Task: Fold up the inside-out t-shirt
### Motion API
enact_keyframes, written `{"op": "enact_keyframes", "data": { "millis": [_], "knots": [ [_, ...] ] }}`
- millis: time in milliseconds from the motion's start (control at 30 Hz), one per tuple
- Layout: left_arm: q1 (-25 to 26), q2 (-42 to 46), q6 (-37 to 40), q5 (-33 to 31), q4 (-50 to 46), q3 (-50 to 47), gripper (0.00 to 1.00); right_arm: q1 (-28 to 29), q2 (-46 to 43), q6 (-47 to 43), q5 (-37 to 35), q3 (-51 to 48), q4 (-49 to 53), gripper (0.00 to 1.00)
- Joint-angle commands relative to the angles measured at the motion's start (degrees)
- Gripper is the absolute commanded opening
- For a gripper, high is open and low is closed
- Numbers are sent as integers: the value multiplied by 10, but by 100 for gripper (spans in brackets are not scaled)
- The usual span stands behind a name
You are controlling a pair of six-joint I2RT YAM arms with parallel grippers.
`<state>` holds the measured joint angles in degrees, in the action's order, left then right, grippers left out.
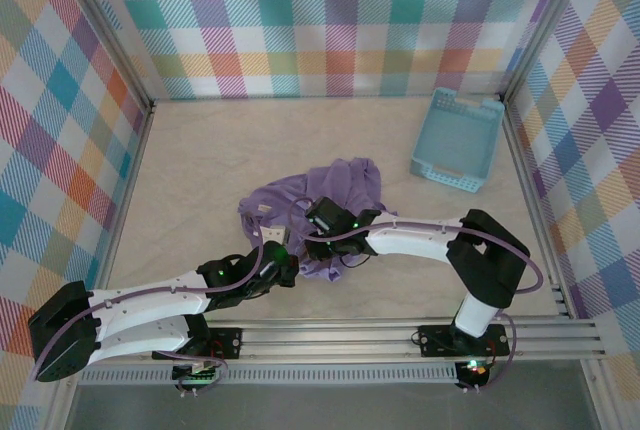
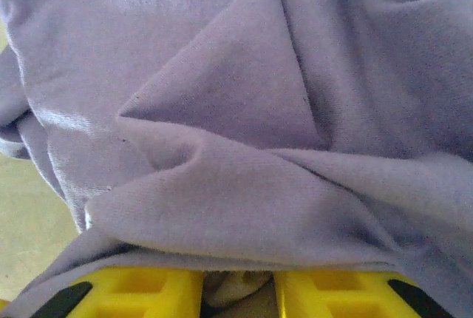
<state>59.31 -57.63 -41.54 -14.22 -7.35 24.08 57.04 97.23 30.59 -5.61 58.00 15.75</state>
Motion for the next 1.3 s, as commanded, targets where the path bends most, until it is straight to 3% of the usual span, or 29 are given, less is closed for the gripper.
{"op": "enact_keyframes", "data": {
  "millis": [0, 233, 400, 533, 633, 767, 867, 1100, 1267],
  "knots": [
    [-6, 5, 0, -7, -1, -4, 0, -3, 7, -7, -5, 17, 10, 28],
    [-6, -8, 3, -24, -19, 15, 0, 3, -44, -12, -5, 1, 28, 9],
    [-19, -10, 19, -22, -21, 42, 12, 11, -107, -2, -12, -33, 42, 3],
    [-44, 4, 54, -10, -33, 76, 27, 15, -159, 15, -15, -76, 43, 3],
    [-78, 0, 95, 23, -24, 113, 47, 22, -188, 25, -8, -106, 33, 3],
    [-125, -107, 139, 93, -35, 197, 70, 36, -212, 32, -9, -134, 20, 4],
    [-126, -224, 158, 77, -91, 278, 80, 43, -224, 44, -12, -154, 15, 4],
    [-131, -417, 164, 89, -154, 397, 84, 48, -247, 65, -32, -187, 25, 5],
    [-142, -520, 143, 44, -197, 448, 64, 48, -248, 68, -40, -196, 31, 6]
  ]
}}
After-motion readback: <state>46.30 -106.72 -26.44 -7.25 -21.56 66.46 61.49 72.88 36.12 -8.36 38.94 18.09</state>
